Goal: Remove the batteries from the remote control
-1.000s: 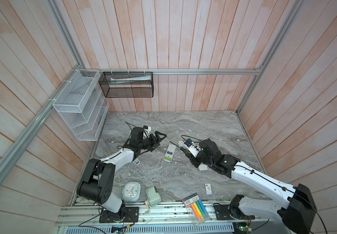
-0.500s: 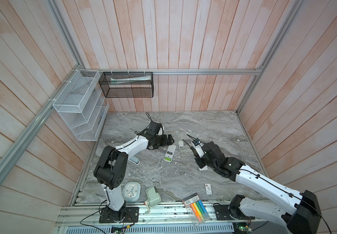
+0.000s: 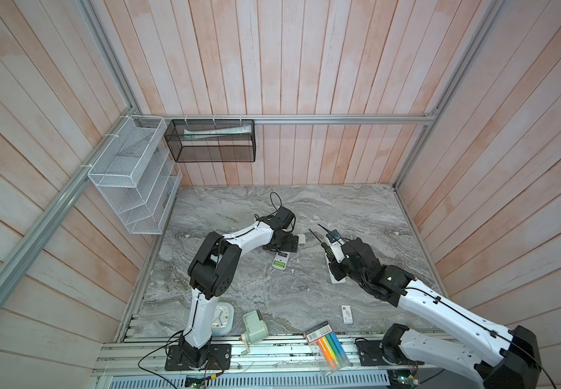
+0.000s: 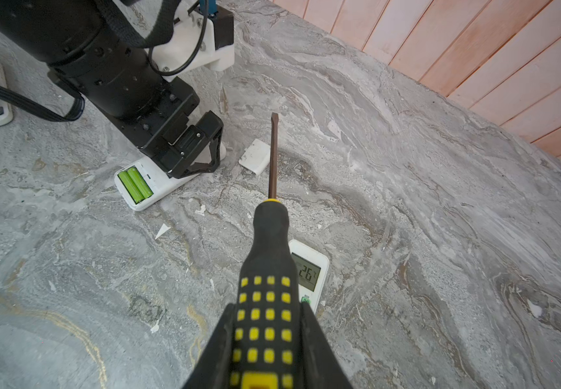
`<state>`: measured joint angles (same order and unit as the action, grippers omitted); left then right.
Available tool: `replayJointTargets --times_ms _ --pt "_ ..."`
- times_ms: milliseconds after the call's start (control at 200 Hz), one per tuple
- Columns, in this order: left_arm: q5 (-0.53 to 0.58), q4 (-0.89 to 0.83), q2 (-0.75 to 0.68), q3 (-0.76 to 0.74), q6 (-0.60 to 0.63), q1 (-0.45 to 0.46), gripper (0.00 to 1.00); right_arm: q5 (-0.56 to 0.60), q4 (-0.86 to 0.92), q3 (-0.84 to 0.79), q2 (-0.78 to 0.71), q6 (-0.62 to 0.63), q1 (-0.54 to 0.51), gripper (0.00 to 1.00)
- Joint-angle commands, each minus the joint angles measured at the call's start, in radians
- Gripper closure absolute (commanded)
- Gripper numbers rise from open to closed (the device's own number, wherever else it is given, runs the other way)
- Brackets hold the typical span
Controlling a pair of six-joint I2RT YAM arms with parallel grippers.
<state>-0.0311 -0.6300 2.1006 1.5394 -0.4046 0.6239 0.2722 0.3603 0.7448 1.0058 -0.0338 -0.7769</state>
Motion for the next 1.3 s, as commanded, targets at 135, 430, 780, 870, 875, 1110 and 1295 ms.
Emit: replayJointTargets --times_ms 135,430,780,870,875,1110,1295 --pt "0.092 -0.086 0.072 0.080 0.040 0.026 0.10 -0.028 -0.032 -0.010 -0.016 -0.014 0.004 1.00" --pt "0.091 -0.081 0.077 0.058 0.044 0.026 0.25 -0.034 -0.021 0.003 -0.002 -0.002 0.004 1.00" --pt "0.086 -0.052 0.066 0.007 0.073 0.024 0.40 -0.084 0.001 0.026 0.033 0.041 0.004 1.00" --pt "0.082 -0.051 0.053 -0.008 0.097 0.016 0.43 -0.103 0.019 0.037 0.050 0.056 0.003 1.00" --pt "0.082 -0.051 0.052 -0.008 0.098 0.014 0.43 -0.103 0.019 0.038 0.052 0.057 0.002 1.00" --pt "0.059 -0.036 -0.018 -0.091 0.221 -0.019 0.44 -0.139 0.088 0.057 0.054 0.094 -0.010 1.00" --pt "0.036 -0.048 -0.028 -0.135 0.305 -0.022 0.44 -0.230 0.083 0.064 0.058 0.158 -0.102 1.00"
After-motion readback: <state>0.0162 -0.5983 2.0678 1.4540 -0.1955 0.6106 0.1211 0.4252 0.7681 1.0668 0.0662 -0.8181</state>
